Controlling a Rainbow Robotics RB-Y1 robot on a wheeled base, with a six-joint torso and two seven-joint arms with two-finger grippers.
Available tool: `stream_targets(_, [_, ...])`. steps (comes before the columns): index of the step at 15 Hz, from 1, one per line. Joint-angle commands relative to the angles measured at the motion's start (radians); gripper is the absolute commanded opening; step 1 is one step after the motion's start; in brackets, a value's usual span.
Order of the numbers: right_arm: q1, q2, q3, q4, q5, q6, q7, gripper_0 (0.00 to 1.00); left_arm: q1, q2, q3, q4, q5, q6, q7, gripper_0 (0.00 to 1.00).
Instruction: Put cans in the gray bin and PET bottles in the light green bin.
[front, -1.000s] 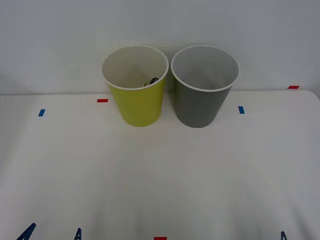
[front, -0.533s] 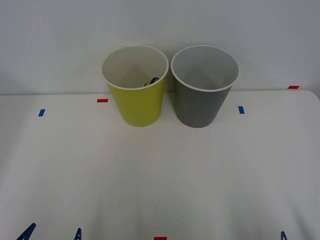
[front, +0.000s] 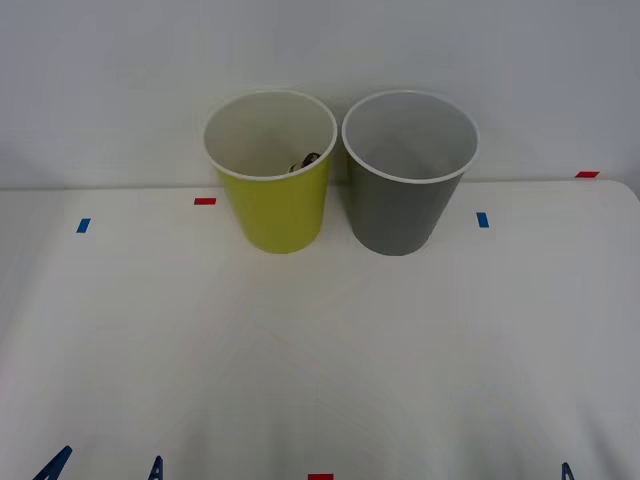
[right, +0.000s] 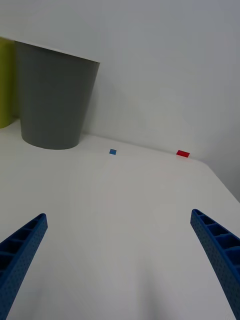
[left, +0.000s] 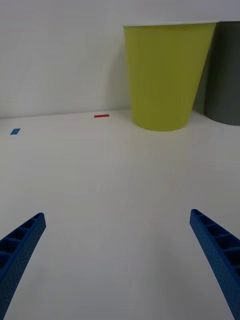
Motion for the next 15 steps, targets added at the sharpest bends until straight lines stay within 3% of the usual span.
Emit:
stream_targets(1, [0.000, 0.000, 0.000, 0.000, 0.000, 0.000, 0.000, 1.00, 0.000, 0.000, 0.000, 0.000, 0.000, 0.000, 0.000, 1.00])
stream_targets(15, [0.000, 0.000, 0.000, 0.000, 0.000, 0.000, 0.000, 1.00, 0.000, 0.000, 0.000, 0.000, 0.000, 0.000, 0.000, 1.00])
